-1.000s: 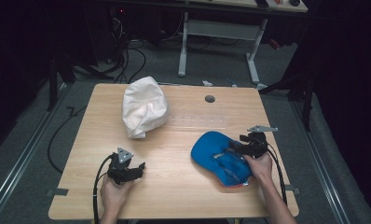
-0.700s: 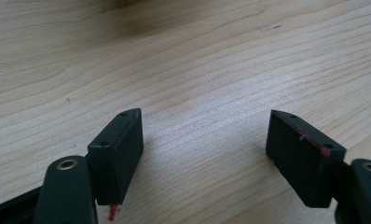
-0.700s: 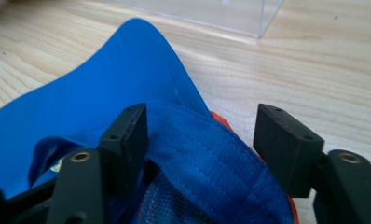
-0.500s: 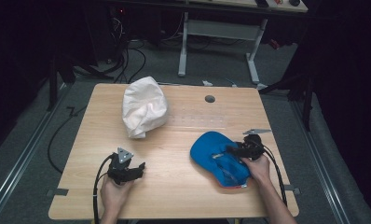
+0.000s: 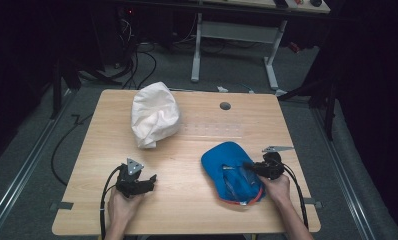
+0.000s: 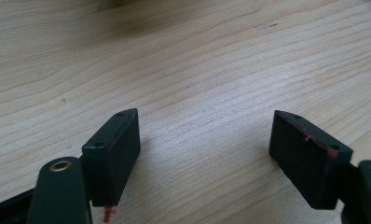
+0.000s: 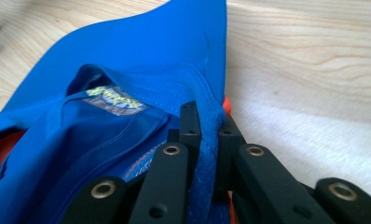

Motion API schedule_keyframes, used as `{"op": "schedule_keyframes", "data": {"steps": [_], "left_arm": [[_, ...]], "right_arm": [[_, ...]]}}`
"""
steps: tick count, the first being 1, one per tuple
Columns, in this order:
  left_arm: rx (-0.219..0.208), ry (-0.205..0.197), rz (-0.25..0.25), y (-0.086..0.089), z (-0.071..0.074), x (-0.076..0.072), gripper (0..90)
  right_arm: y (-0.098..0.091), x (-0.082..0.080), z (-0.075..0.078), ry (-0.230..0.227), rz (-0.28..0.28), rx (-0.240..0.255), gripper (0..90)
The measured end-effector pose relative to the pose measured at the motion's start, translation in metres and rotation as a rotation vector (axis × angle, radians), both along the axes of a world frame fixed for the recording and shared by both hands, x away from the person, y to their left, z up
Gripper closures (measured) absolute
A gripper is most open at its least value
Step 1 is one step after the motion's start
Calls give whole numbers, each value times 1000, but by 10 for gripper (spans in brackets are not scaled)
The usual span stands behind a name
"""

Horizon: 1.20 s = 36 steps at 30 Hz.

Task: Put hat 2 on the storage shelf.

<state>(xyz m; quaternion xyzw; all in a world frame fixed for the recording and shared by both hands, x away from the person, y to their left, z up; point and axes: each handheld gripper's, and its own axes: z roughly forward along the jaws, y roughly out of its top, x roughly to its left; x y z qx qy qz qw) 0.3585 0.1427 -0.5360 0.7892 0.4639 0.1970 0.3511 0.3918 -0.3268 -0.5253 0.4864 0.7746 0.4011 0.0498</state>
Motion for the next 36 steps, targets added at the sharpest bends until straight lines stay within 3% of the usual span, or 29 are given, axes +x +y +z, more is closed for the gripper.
{"op": "schedule_keyframes", "data": {"steps": [6,12,18,25,36], "left_arm": [[-2,1,-28,-3,0,-5,246],[-8,-43,-74,-11,2,-15,266],[-17,-67,-145,-24,11,-20,252],[12,-112,-233,-48,21,-25,241],[27,-143,-284,-74,28,-24,215]], "right_arm": [[2,-11,6,0,-26,58,863],[2,-17,17,-10,-49,130,864],[3,-19,29,-27,-48,171,865],[9,-17,46,-46,-37,189,865],[24,-11,73,-77,-2,224,865]]}}
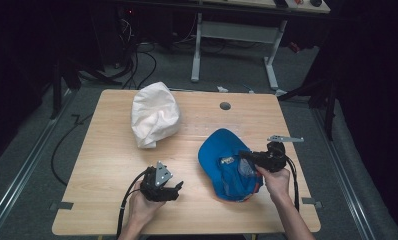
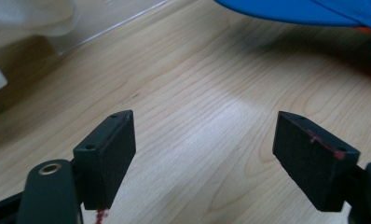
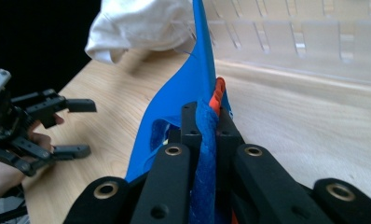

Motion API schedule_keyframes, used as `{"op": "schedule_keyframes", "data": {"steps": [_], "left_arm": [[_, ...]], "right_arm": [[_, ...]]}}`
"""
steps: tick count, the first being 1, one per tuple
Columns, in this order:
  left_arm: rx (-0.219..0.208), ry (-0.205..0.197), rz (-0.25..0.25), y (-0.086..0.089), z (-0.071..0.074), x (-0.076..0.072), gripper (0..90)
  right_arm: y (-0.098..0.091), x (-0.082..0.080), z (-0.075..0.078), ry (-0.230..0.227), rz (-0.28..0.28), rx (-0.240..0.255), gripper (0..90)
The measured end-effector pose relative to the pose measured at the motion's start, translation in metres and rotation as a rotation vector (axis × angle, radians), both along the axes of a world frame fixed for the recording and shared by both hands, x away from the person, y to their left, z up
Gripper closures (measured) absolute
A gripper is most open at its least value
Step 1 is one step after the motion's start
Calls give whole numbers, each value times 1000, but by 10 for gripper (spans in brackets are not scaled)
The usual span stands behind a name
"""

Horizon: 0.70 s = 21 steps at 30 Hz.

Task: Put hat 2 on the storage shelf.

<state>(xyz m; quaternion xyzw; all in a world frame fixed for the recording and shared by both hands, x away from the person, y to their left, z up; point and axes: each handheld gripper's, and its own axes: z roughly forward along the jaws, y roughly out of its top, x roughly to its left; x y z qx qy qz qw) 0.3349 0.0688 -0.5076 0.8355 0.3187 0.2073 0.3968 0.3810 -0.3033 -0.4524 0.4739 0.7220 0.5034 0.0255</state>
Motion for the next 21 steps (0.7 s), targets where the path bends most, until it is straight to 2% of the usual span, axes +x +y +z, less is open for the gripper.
{"op": "schedule_keyframes", "data": {"steps": [8,11,21], "left_arm": [[2,-43,-41,-18,11,4,206],[11,-59,-55,-25,13,5,204],[17,-56,-75,-37,12,10,199]], "right_arm": [[9,5,16,-22,27,26,866],[12,7,20,-17,32,42,866],[21,13,27,-11,52,57,865]]}}
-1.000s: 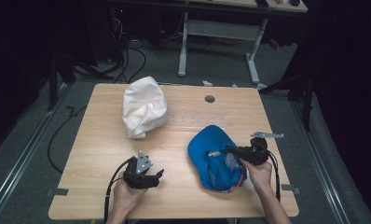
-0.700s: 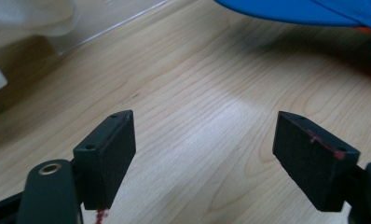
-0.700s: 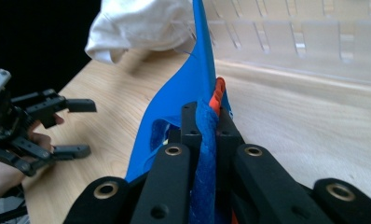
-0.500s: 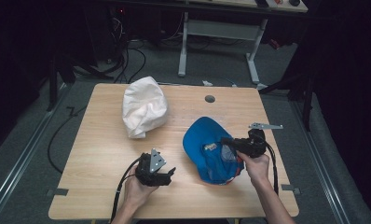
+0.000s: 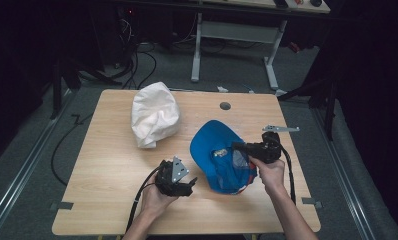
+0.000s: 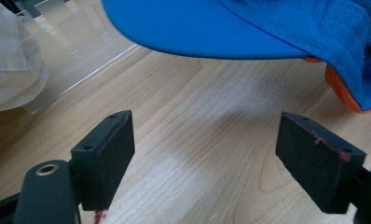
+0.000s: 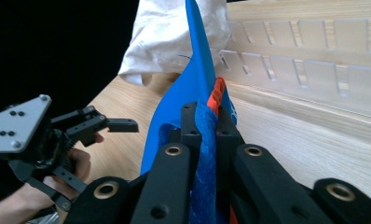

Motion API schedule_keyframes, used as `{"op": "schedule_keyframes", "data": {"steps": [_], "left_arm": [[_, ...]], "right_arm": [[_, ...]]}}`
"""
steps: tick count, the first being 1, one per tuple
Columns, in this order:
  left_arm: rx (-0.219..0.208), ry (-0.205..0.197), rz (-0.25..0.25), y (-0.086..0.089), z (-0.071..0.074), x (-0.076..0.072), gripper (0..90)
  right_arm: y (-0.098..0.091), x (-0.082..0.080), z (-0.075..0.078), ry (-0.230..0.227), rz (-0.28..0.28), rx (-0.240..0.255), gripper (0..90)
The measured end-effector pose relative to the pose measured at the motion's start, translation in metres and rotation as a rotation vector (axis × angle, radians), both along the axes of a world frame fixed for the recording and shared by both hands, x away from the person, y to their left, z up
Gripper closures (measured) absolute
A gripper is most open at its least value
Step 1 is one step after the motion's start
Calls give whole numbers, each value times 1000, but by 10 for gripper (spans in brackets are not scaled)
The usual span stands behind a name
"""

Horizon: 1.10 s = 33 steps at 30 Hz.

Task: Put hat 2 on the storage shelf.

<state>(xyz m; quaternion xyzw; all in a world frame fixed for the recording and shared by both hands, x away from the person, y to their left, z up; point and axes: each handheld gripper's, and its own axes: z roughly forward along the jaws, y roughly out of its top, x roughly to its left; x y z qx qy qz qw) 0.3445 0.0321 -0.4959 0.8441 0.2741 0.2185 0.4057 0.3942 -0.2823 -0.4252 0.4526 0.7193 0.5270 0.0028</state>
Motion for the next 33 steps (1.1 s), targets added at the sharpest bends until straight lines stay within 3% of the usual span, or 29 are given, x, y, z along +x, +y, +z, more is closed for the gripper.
{"op": "schedule_keyframes", "data": {"steps": [12,21,33], "left_arm": [[22,-29,-23,-14,6,3,189],[40,-34,0,-14,3,5,182],[-13,-60,36,0,7,2,204]], "right_arm": [[15,6,6,24,25,11,865],[22,9,2,63,51,34,865],[31,10,-5,92,83,-50,865]]}}
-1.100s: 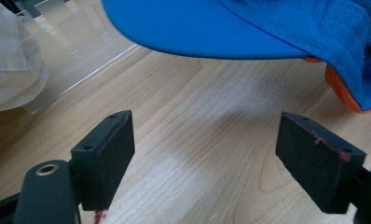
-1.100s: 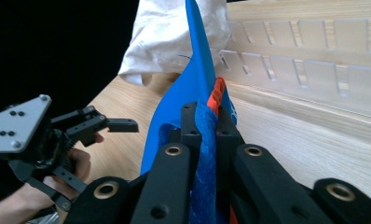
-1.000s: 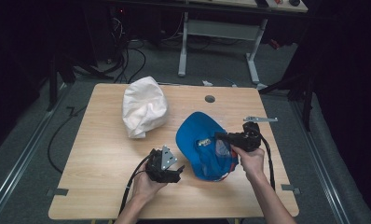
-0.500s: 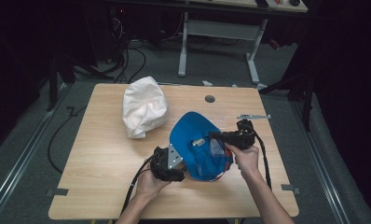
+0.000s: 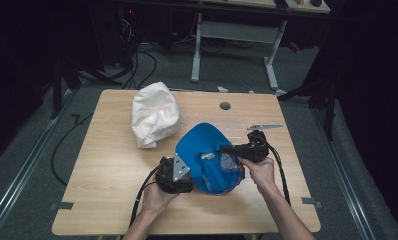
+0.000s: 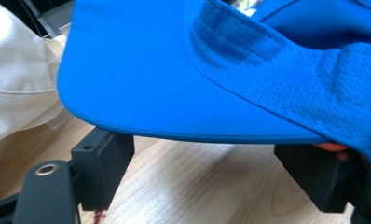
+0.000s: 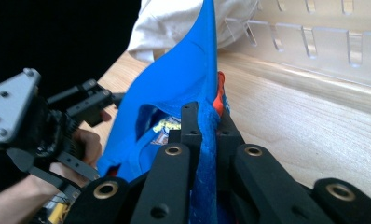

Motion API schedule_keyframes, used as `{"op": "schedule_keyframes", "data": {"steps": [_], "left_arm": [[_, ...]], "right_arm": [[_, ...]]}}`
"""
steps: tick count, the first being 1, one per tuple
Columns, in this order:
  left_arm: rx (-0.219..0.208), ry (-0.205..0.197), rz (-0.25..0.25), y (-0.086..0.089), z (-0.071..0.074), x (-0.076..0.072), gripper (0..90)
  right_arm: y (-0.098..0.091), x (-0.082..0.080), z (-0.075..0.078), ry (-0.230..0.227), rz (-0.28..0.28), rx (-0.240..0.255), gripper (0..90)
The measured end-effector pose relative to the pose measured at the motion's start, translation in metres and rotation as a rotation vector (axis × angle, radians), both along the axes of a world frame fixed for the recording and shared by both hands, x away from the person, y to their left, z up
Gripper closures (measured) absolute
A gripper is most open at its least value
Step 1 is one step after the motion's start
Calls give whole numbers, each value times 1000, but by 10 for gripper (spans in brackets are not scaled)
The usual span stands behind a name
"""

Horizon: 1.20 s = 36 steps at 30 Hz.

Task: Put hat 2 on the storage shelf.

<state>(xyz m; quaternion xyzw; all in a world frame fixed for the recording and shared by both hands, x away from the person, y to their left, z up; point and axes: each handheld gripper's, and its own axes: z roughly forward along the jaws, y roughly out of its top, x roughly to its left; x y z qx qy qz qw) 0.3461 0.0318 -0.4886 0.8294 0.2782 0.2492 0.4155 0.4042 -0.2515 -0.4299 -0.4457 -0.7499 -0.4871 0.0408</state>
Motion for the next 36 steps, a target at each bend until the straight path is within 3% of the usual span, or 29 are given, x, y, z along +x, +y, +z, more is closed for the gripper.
{"op": "schedule_keyframes", "data": {"steps": [8,15,23,25,29,36], "left_arm": [[-28,-18,25,7,2,-2,187],[-20,-39,39,10,2,-4,165],[-5,-64,70,11,1,-6,151],[3,-88,80,11,1,-7,144],[25,-86,48,8,0,-8,153],[28,-72,7,6,-2,-7,197]], "right_arm": [[3,0,-4,26,16,-60,864],[6,0,-6,39,24,-100,863],[6,0,-11,56,32,-108,863],[5,0,-13,62,34,-111,863],[5,0,-16,86,46,-127,863],[7,1,-16,84,75,-107,862]]}}
